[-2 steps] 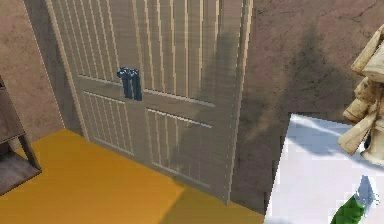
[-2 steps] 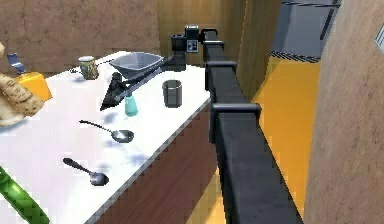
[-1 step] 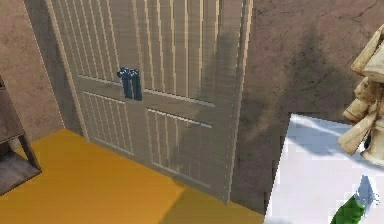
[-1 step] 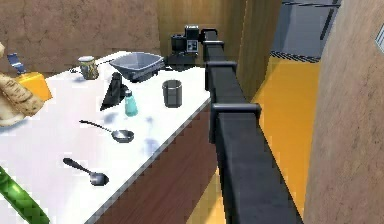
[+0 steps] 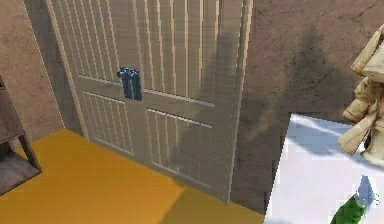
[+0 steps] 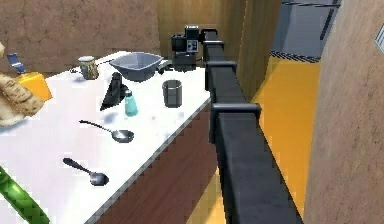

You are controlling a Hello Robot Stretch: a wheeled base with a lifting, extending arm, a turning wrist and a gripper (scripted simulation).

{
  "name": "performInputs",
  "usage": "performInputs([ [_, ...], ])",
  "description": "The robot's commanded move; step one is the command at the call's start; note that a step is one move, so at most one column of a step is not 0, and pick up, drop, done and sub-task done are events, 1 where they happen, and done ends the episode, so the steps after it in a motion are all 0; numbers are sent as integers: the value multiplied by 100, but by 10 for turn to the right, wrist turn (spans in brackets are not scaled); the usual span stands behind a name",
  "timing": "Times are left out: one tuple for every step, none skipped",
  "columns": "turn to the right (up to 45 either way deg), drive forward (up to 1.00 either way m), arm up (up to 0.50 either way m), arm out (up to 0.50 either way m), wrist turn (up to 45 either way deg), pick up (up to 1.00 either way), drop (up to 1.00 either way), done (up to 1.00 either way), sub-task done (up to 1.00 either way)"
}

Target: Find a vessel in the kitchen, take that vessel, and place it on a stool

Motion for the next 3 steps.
performInputs([
  [0, 0, -16, 0, 0, 0, 0, 0, 0],
  [0, 0, 0, 0, 0, 100, 0, 0, 0],
  [0, 0, 10, 0, 0, 0, 0, 0, 0],
])
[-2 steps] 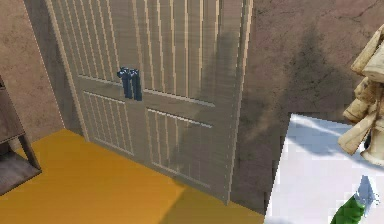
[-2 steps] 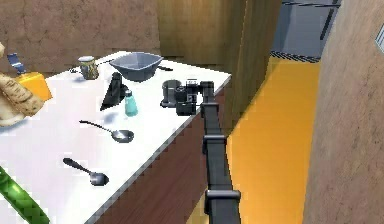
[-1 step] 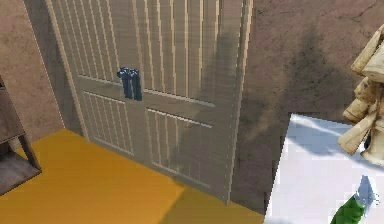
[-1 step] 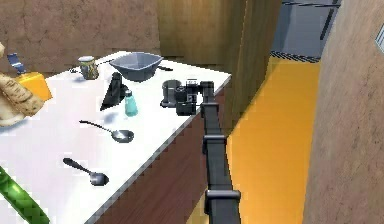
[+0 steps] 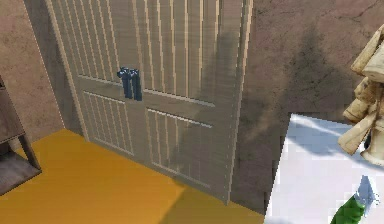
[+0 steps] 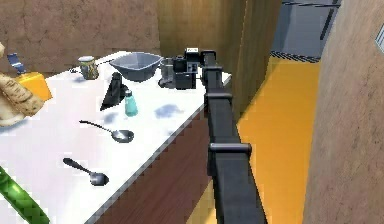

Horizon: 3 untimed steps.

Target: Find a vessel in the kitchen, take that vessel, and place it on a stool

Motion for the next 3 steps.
performInputs([
  [0, 0, 6, 0, 0, 0, 0, 0, 0],
  [0, 0, 0, 0, -450, 0, 0, 0, 0],
  [0, 0, 0, 0, -450, 0, 0, 0, 0],
])
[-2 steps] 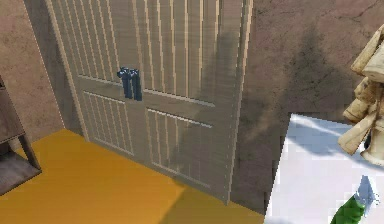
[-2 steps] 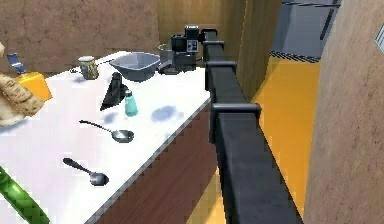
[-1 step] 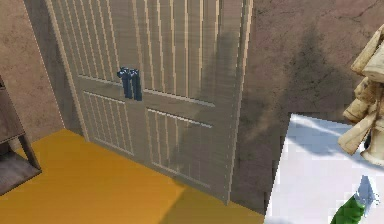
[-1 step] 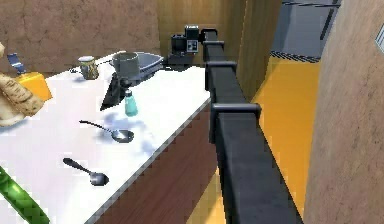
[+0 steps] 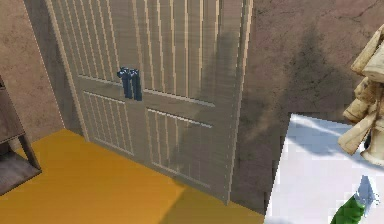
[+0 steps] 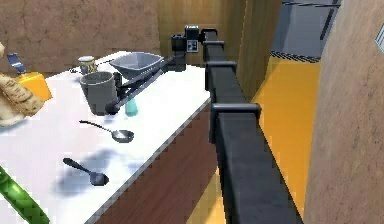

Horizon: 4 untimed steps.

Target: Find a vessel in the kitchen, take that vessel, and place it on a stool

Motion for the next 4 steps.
performInputs([
  [0, 0, 0, 0, -270, 0, 0, 0, 0],
  [0, 0, 0, -46, 0, 0, 0, 0, 0],
  [-150, 0, 0, 0, 0, 0, 0, 0, 0],
  [0, 20, 0, 0, 0, 0, 0, 0, 0],
])
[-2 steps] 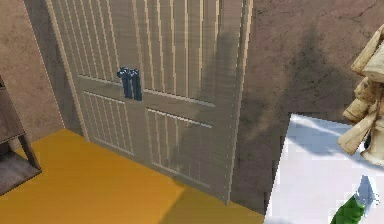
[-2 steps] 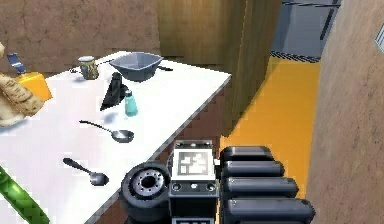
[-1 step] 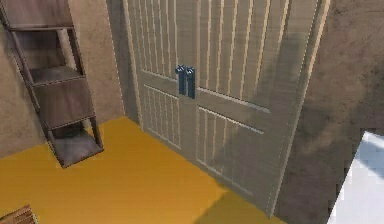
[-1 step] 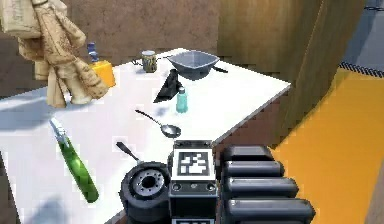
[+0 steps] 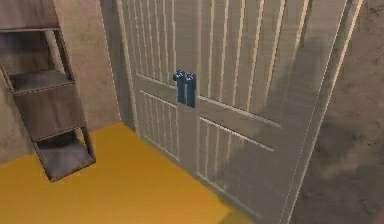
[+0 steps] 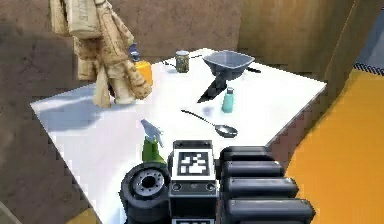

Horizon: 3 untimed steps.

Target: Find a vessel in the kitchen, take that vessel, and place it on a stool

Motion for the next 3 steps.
performInputs([
  [-390, 0, 0, 0, 0, 0, 0, 0, 0],
  [0, 80, 0, 0, 0, 0, 0, 0, 0],
  [-120, 0, 0, 0, 0, 0, 0, 0, 0],
])
